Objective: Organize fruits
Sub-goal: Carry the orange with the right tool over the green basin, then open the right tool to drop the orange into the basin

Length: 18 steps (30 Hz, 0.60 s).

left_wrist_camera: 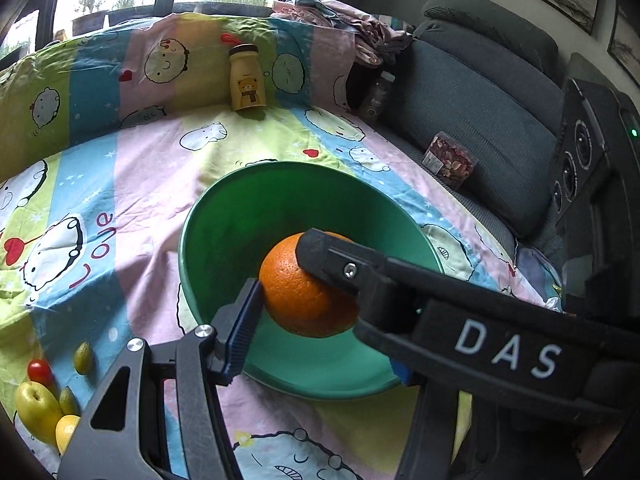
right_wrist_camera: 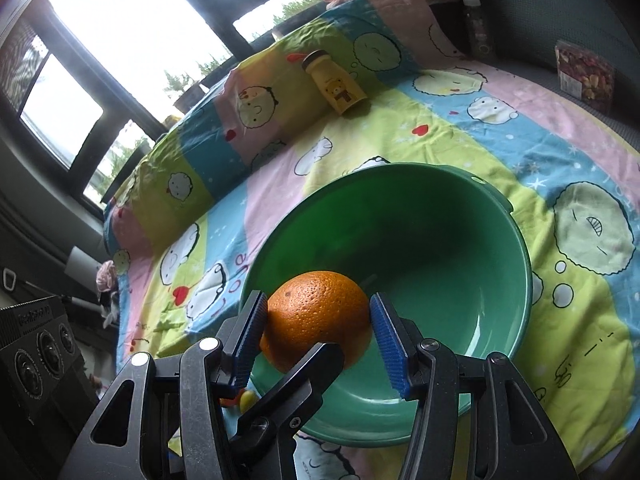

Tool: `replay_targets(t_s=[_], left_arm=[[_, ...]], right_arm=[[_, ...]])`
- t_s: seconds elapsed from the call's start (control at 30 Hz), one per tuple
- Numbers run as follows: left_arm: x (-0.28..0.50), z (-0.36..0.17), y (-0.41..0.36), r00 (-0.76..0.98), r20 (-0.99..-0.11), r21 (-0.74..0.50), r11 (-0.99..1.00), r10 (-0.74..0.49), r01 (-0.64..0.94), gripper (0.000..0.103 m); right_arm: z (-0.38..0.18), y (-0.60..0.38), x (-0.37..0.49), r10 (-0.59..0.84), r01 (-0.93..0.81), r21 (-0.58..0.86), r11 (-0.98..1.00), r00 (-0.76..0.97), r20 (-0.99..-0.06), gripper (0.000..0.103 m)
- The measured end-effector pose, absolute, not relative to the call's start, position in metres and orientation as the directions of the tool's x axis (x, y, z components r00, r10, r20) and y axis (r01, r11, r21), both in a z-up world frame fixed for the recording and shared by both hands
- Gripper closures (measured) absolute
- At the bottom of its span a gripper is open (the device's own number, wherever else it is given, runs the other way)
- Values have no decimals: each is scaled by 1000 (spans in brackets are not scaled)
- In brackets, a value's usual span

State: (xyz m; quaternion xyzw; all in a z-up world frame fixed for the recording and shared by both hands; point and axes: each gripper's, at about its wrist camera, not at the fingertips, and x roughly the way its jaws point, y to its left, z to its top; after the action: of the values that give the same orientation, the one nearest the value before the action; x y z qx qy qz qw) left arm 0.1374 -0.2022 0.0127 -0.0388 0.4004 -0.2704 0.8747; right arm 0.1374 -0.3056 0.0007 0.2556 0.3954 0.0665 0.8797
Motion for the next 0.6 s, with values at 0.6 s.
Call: replay_targets(t_s=[0.6], left_arm=[[117,23,-158,598,-661,-266,887,-453,378,60]], right_arm=[[-7,-315,142,78,247,373,894,735,-673,45]])
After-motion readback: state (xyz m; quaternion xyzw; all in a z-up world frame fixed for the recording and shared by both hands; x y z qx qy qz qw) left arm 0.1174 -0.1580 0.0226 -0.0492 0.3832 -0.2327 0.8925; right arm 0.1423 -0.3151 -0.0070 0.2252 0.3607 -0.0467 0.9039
